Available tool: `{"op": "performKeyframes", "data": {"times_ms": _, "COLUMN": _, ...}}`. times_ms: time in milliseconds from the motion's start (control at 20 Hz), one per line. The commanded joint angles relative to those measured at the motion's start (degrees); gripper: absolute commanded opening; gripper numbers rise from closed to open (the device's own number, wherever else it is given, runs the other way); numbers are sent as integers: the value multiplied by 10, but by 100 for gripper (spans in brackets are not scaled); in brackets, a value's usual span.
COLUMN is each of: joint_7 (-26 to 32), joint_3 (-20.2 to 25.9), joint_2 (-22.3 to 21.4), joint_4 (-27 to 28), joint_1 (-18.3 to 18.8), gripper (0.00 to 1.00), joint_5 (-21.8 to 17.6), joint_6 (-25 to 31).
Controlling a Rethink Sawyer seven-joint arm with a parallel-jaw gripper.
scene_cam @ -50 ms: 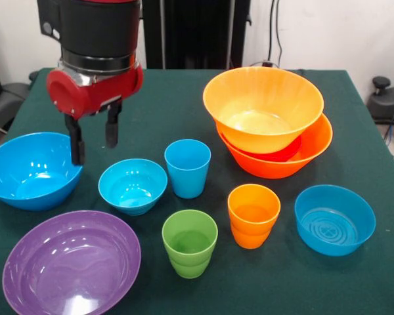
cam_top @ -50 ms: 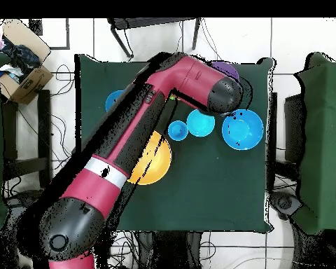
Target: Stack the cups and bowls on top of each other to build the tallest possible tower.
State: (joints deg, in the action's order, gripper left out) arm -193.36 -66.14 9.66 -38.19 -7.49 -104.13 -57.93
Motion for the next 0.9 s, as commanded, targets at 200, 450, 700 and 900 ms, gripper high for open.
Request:
{"op": "performKeyframes", "data": {"times_ms": 200, "joint_7": 348, "joint_3": 91, "joint_2": -1, "joint_4": 49, "joint_1": -36, "gripper": 100, "joint_5": -33, "joint_6": -88}}
{"op": "performKeyframes", "data": {"times_ms": 450, "joint_7": 435, "joint_3": 104, "joint_2": -21, "joint_4": 11, "joint_1": -59, "gripper": 100, "joint_5": -30, "joint_6": -124}}
{"op": "performKeyframes", "data": {"times_ms": 700, "joint_7": 511, "joint_3": 102, "joint_2": -22, "joint_4": -34, "joint_1": -75, "gripper": 100, "joint_5": -24, "joint_6": -128}}
{"op": "performKeyframes", "data": {"times_ms": 900, "joint_7": 542, "joint_3": 101, "joint_2": -6, "joint_4": -39, "joint_1": -72, "gripper": 100, "joint_5": -17, "joint_6": -115}}
